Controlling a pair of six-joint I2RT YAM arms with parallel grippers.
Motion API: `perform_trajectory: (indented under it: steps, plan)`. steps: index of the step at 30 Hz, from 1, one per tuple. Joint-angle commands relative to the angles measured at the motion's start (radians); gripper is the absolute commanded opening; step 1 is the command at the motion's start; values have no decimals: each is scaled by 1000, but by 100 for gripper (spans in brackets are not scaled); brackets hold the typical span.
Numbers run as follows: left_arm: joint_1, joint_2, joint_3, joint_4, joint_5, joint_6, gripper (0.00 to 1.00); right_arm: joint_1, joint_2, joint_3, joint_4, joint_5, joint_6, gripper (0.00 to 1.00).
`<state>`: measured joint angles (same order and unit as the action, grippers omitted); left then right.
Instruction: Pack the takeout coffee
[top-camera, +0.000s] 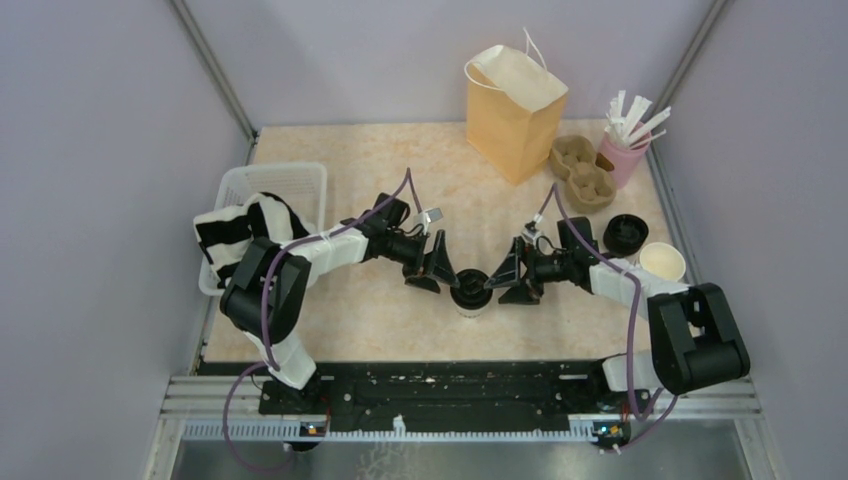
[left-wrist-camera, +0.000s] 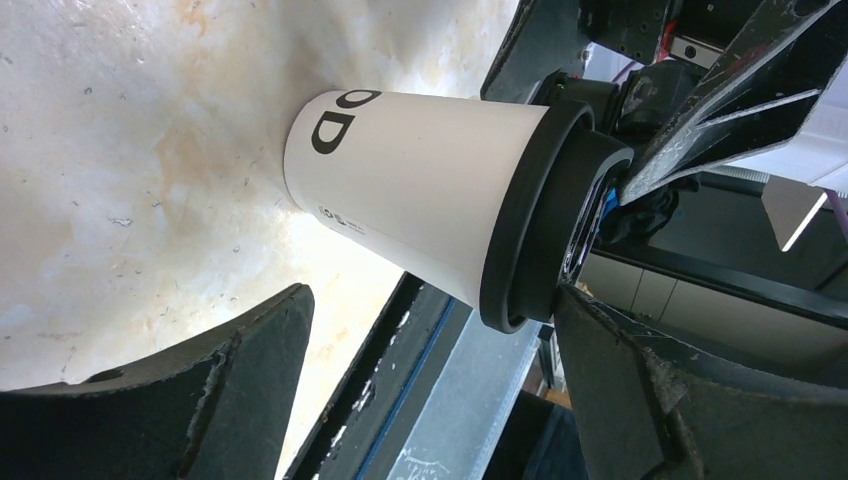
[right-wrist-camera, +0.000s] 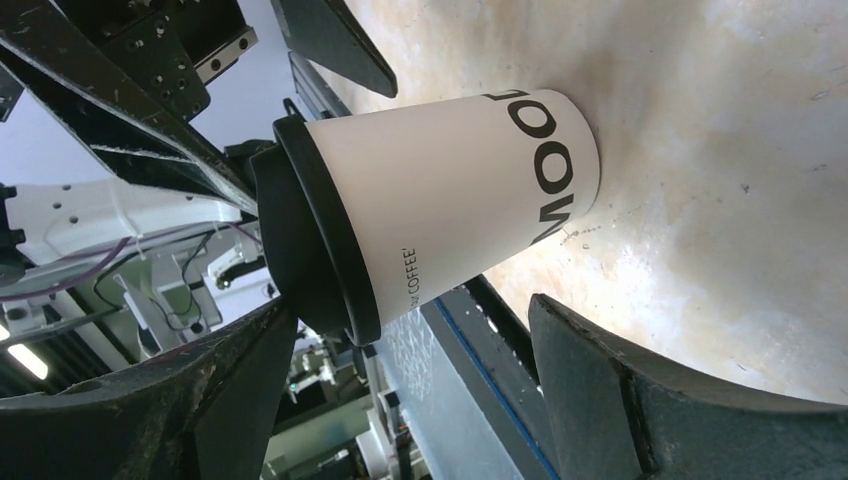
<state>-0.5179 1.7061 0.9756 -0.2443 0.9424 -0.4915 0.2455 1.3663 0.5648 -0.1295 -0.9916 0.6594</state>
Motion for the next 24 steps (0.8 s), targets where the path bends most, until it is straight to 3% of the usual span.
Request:
perform_trajectory:
  steps: [1, 6, 11, 15, 20, 24]
  plan:
    - [2, -26, -7, -12, -11, 30, 93, 18, 13, 15, 79, -39, 9, 84]
    - [1, 14, -41, -17, -79, 15, 83, 18, 84, -45, 244, -39, 77, 78]
    - [2, 77, -85, -26, -171, 41, 75, 0, 217, -125, 323, 78, 86, 69]
    - [3, 101, -117, -37, -250, 53, 69, -3, 262, -139, 286, 183, 44, 62]
    - [3, 40, -113, -62, -239, 84, 70, 2, 175, -61, 124, 173, -25, 64]
    - [2, -32, -15, -92, -162, 80, 86, 26, 83, 57, -39, 144, -60, 70]
